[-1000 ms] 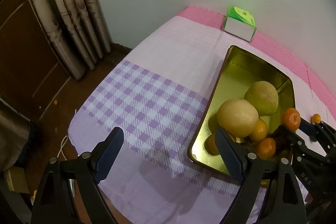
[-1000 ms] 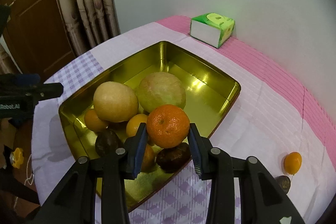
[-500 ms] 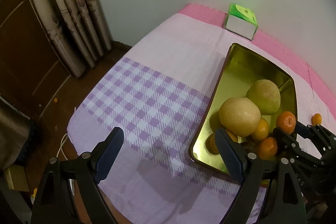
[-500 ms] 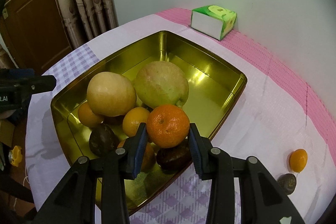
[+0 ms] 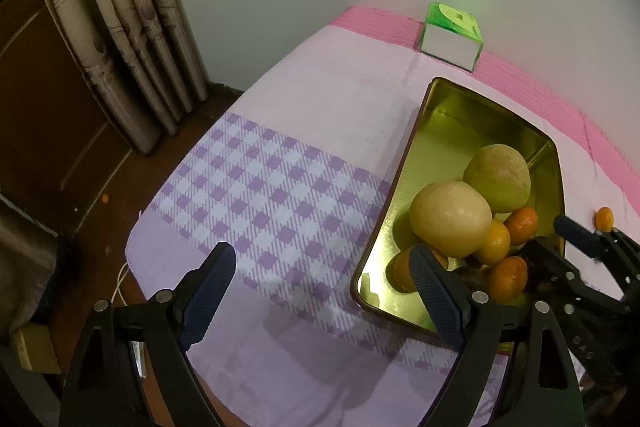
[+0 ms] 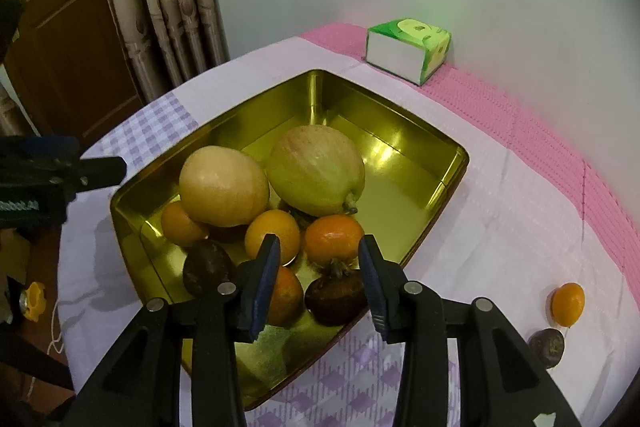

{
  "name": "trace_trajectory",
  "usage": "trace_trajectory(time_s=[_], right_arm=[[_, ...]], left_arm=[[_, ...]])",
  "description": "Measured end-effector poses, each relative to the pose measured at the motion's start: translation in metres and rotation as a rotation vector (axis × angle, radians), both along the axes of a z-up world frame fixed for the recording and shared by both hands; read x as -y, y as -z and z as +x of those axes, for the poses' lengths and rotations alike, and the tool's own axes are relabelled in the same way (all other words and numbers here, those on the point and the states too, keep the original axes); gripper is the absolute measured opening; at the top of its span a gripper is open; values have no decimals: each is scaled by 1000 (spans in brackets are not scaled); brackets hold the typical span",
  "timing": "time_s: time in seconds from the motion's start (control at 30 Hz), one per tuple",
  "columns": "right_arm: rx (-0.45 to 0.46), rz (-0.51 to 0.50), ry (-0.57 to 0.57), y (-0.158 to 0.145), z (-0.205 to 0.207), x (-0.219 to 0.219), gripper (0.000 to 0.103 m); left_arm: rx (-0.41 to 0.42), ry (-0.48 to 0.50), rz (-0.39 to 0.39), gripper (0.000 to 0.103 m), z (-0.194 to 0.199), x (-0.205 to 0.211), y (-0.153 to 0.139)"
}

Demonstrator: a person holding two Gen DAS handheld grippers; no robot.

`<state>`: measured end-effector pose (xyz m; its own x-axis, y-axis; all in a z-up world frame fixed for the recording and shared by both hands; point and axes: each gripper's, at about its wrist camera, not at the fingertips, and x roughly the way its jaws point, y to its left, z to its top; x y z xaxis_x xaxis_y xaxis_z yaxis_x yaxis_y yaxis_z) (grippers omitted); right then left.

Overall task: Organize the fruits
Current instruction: 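Lower the mandarin into the tray and open the right gripper, then move the right gripper to the orange on the cloth and close it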

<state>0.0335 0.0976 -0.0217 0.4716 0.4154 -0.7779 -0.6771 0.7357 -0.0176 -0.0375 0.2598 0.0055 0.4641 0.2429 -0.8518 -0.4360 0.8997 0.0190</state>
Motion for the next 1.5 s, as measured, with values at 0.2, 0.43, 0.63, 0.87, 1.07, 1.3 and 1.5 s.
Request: trace_trajectory(time_s=[0.2, 0.43, 0.63, 0.87, 1.07, 1.3, 1.5], right_arm=[[17, 41, 27, -12, -2, 15, 46], [33, 70, 114, -23, 5, 51, 46], [48, 59, 242, -24, 25, 102, 47], [41, 14, 373, -13, 53, 163, 48], [-2, -3, 412, 6, 76, 189, 48], [-46, -14, 405, 24, 97, 192, 48], [-88, -9, 381, 33, 109, 189, 38]], left_arm=[[3, 2, 5, 88, 0, 1, 0], [-1, -6, 10, 88, -1, -2, 1], [0, -7, 18, 88, 0, -4, 2], [9, 9, 53, 88, 1, 1, 1], [28, 43, 77, 88, 3, 9, -3], [10, 69, 134, 88, 8, 23, -3], [12, 102, 149, 88, 15, 42, -8]])
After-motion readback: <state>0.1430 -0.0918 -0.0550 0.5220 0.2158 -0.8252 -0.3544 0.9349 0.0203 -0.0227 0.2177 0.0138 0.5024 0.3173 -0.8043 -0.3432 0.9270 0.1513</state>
